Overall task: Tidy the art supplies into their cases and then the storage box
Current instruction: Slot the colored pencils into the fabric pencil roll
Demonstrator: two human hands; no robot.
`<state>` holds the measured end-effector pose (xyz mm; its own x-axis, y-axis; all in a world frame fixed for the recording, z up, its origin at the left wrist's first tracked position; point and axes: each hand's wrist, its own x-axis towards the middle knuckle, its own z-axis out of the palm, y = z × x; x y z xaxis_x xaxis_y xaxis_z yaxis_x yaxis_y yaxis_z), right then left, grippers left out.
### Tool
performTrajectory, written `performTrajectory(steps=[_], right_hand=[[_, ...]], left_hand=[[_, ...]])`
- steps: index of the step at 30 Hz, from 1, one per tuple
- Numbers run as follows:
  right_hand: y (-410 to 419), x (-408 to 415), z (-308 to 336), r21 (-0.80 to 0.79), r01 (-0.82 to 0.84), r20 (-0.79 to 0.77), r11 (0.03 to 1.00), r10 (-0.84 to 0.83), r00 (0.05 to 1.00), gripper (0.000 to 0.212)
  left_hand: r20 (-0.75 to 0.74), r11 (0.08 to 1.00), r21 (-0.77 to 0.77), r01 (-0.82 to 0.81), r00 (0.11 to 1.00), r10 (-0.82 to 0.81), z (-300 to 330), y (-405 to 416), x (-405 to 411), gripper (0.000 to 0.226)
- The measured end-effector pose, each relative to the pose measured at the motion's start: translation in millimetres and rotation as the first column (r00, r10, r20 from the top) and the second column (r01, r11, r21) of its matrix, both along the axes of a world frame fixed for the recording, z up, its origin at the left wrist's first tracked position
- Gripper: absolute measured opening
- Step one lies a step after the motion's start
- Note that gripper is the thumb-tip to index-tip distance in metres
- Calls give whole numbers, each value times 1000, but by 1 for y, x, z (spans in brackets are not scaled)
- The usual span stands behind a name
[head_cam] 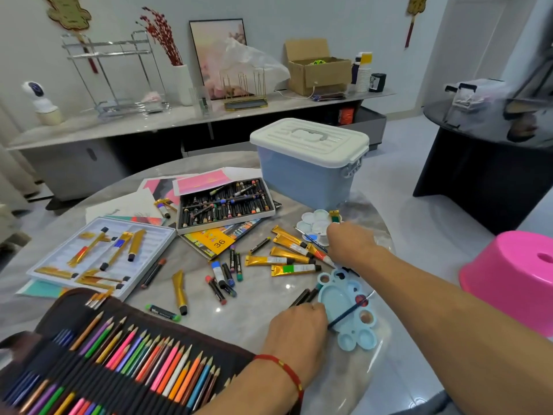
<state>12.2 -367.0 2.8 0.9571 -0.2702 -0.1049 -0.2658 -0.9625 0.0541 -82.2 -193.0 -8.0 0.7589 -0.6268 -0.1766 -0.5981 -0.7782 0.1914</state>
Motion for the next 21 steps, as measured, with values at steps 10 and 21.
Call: performTrajectory(steps=[10, 21], right_hand=[[26, -6, 39, 335, -122, 287, 934, 22, 958, 28], [242, 15, 41, 981, -126, 105, 149, 137, 985, 20]], left_hand=[[141, 967, -26, -252, 957, 253, 44, 86, 65, 5], [-754, 132, -604, -786, 617, 225, 48, 203, 84, 12]])
